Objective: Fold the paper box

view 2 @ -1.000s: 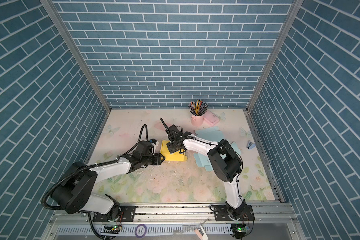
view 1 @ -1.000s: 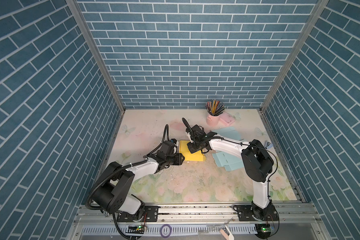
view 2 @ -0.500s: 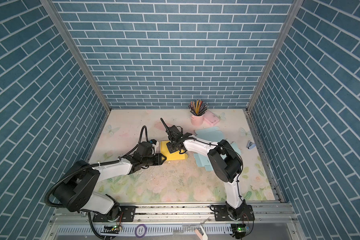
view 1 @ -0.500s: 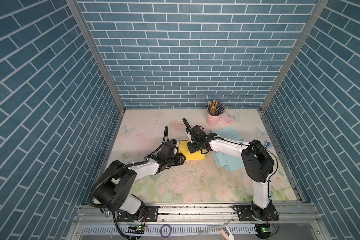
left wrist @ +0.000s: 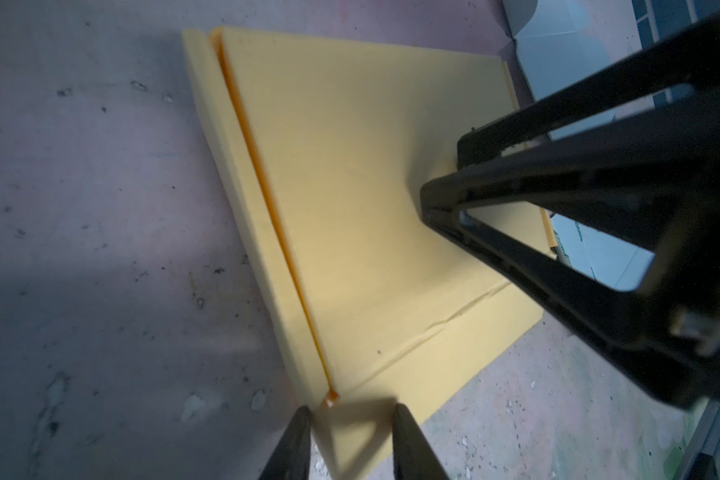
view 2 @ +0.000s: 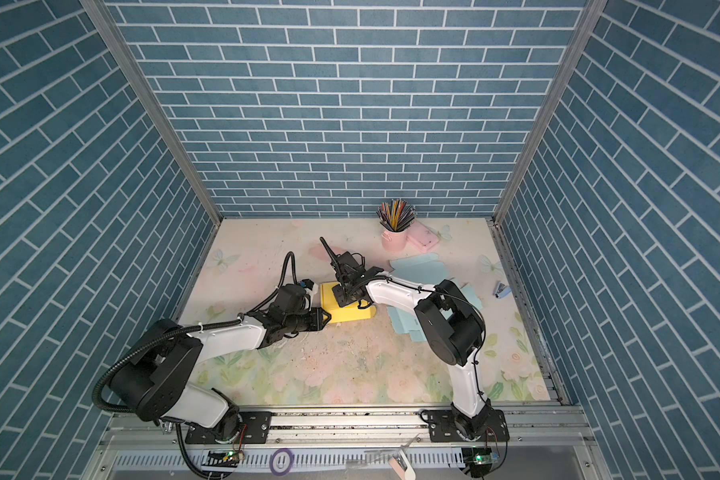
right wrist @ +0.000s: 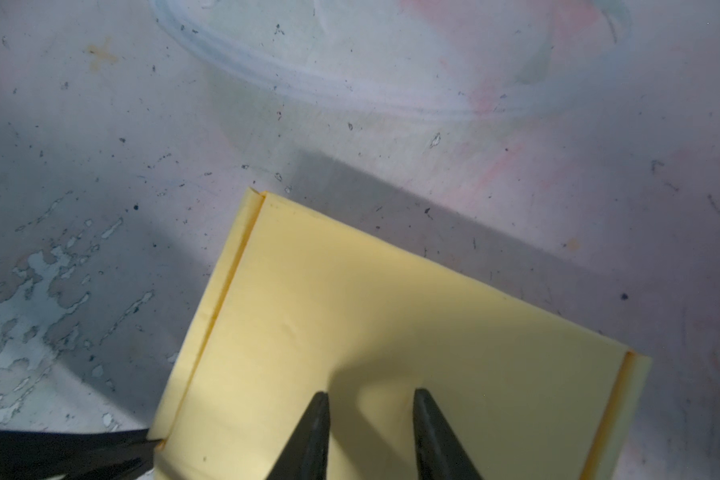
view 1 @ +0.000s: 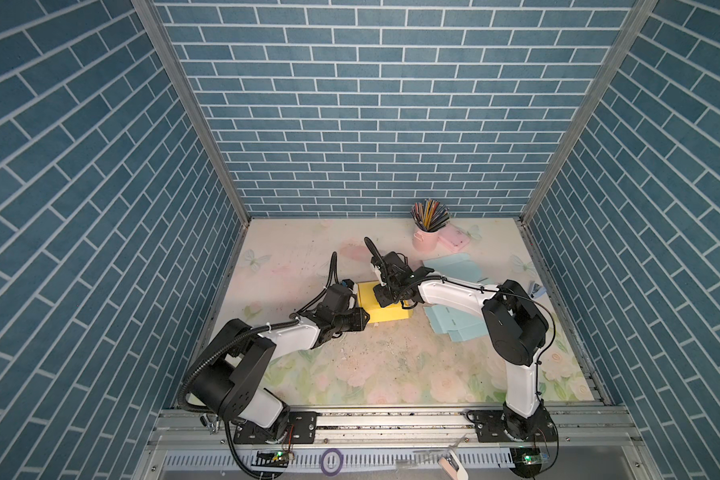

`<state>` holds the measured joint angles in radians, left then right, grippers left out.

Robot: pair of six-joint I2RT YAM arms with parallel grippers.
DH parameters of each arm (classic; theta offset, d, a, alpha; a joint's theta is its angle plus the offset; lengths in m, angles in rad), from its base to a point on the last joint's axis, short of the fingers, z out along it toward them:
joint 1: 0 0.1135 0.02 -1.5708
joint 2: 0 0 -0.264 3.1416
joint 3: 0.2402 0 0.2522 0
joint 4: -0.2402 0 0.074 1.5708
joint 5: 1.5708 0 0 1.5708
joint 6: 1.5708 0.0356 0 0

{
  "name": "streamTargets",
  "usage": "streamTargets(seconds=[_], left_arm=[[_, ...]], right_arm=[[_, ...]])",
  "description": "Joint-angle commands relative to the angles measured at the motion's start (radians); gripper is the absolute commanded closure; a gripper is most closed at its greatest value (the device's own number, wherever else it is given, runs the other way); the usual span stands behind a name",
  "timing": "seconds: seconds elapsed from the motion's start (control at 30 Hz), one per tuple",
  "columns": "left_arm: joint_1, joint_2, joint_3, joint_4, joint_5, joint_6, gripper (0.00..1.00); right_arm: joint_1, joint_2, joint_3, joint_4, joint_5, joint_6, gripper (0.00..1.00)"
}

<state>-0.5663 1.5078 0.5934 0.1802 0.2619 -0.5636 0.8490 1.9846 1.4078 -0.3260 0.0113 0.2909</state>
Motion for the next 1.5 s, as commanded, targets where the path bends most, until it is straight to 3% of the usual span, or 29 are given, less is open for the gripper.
streamTargets(seconds=[0.0,0.53,0.73,0.87,1.0,1.2,1.3,1.47], left_arm=[[-0.004,0.013,0.029,-0.038,-0.036,0.034,0.69],[-0.001,0.048,0.034,-0.063,-0.1,0.114,0.76],[-0.001,-0.122,0.014,-0.123,-0.048,0.114,0.45],[0.009,-0.191,0.043,-0.213,-0.072,0.151,0.42],[0.05,-0.124,0.1,-0.192,-0.042,0.159,0.38],[0.06,0.001,0.238,-0.231,-0.086,0.227,0.32],[0.06,0.04,0.275,-0.246,-0.092,0.243,0.28],[0.059,0.099,0.287,-0.235,-0.082,0.239,0.28]], right_arm=[[0.016,0.033,-0.035,-0.074,-0.033,0.03,0.65],[0.018,0.042,-0.026,-0.08,-0.03,0.029,0.65],[0.017,0.026,-0.021,-0.092,-0.019,0.025,0.65],[0.016,0.015,-0.018,-0.095,-0.016,0.026,0.65],[0.018,-0.013,-0.02,-0.1,-0.012,0.028,0.62],[0.016,-0.127,-0.046,-0.118,0.025,0.046,0.47],[0.001,-0.218,-0.104,-0.094,0.021,0.08,0.4],[-0.05,-0.381,-0.286,-0.021,-0.05,0.171,0.39]])
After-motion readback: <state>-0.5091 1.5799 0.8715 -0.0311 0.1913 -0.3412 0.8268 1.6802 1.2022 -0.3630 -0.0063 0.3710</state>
